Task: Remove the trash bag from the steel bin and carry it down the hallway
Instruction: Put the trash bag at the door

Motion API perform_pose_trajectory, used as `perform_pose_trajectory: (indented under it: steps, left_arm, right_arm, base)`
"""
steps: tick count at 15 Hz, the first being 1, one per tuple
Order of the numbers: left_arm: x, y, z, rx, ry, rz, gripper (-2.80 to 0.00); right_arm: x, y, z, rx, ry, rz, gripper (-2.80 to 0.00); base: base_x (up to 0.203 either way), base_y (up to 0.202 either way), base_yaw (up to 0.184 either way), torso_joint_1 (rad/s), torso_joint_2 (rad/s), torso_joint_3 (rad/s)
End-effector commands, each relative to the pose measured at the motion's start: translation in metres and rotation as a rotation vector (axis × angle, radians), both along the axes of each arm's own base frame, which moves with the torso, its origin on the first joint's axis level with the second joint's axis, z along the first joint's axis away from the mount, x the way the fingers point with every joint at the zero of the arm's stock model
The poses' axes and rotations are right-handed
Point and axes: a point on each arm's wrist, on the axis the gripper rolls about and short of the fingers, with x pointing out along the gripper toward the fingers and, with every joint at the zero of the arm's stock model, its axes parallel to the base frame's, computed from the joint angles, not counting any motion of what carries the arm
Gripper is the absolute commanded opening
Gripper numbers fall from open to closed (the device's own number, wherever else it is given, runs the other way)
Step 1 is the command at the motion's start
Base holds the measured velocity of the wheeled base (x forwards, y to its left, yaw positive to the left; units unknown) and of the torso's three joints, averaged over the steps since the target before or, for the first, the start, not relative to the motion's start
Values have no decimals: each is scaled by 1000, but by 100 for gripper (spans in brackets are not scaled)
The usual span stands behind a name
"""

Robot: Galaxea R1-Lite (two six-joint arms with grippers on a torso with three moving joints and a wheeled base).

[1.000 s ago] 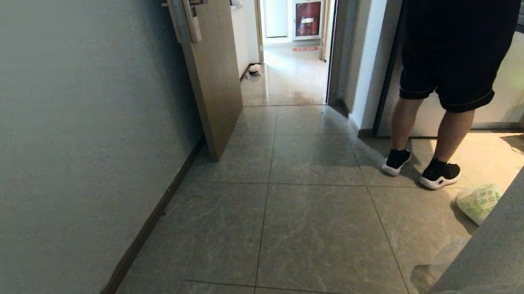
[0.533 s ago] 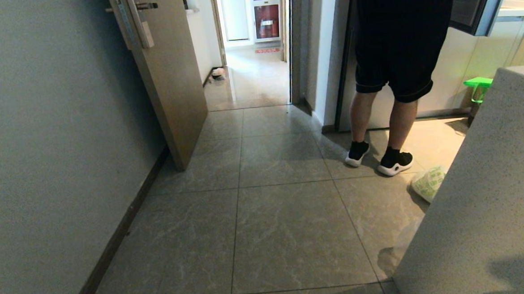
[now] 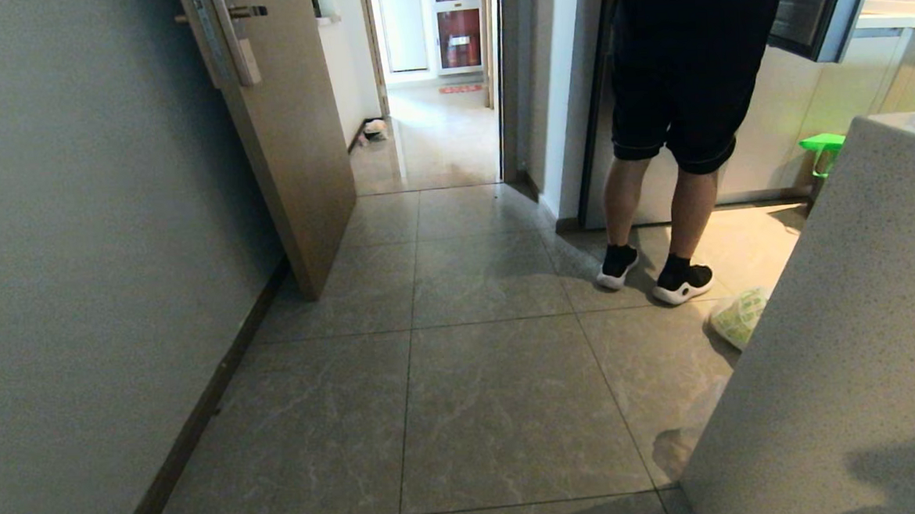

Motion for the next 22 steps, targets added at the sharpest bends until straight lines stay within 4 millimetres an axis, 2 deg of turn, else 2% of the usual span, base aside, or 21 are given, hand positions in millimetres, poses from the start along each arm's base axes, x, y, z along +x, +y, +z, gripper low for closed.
perform_pose_trajectory:
  steps: [1,11,22]
  left_arm:
    - [0,0,0,-2,0,0,-280]
    - [0,0,0,-1,2,0,-280]
    - [0,0,0,0,1,0,-280]
  right_arm:
    - [0,0,0,-1,1,0,-280]
    - [0,0,0,3,3,-2,-280]
    - [0,0,0,3,3,-2,-280]
  base:
    - [0,0,0,0,0,0]
    - [8,0,0,0,0,0]
    - [188,0,1,1,2,1]
